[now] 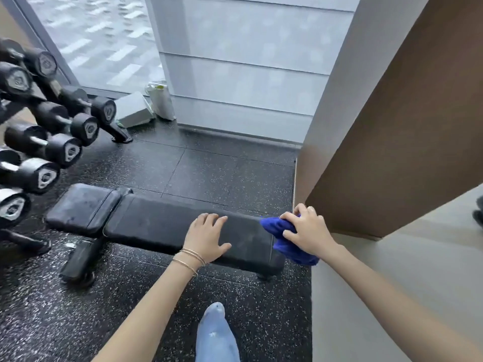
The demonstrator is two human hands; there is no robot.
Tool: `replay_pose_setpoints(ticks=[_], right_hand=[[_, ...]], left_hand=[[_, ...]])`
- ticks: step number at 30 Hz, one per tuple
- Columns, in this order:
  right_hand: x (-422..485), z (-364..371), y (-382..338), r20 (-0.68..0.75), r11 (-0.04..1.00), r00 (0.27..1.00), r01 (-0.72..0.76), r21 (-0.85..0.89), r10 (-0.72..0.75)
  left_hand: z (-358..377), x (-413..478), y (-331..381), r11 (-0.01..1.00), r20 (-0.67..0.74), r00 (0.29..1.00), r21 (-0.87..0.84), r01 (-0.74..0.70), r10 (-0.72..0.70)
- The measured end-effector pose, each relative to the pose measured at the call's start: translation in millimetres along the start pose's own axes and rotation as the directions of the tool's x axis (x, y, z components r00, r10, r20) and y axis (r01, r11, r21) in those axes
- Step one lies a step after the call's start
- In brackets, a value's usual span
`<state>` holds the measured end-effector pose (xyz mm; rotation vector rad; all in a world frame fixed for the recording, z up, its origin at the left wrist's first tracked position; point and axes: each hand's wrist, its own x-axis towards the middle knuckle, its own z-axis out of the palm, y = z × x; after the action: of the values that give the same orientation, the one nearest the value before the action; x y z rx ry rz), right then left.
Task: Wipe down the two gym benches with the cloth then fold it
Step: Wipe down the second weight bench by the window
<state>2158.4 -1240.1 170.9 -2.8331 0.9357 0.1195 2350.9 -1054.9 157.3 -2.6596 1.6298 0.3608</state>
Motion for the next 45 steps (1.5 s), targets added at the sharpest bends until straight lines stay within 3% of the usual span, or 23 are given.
replay_pose_setpoints(ticks=[9,17,24,30,34,38,41,45], right_hand=[[75.0,79.2,-23.3,0.185,0.947,0.947,-0.29,0.139,0.263],[129.2,181.3,-12.6,0.278,0.908,0.895,-0.397,0.135,0.35],[183.1,304.9,8.9,0.181,0.926,0.913,-0.376,0.024,0.365],[210.1,398.2,25.5,0.264,0.888,0.853,-0.458,-0.038,0.45],[179.6,425.1,10.4,0.145,0.865,0.861,-0.499,0.056,0.488],[117.6,437.0,0.3,0.103,0.938,0.933,-0.345,-0.032,0.346],[131.4,435.1,12.1,0.061,0.954,0.954,-0.288,-0.085,0.293],[205.7,425.0,24.7,0.061,0.892,0.893,-0.44,-0.102,0.447]], left_hand=[[54.5,115.0,-61.9,0.985,0.182,0.968,-0.014,-0.172,0.172],[137.6,193.5,-81.4,0.957,0.307,0.909,-0.031,-0.288,0.284],[267.2,250.1,-77.2,0.953,0.408,0.873,0.018,-0.302,0.269],[348.0,273.2,-72.7,0.964,0.398,0.887,0.026,-0.266,0.234],[365.9,287.0,-75.4,0.977,0.325,0.923,-0.021,-0.213,0.208],[368.5,302.8,-76.3,0.984,0.296,0.938,-0.036,-0.176,0.179],[367.1,319.9,-72.6,0.984,0.366,0.916,-0.003,-0.176,0.164],[364.7,328.9,-63.1,0.964,0.531,0.835,0.113,-0.239,0.145]])
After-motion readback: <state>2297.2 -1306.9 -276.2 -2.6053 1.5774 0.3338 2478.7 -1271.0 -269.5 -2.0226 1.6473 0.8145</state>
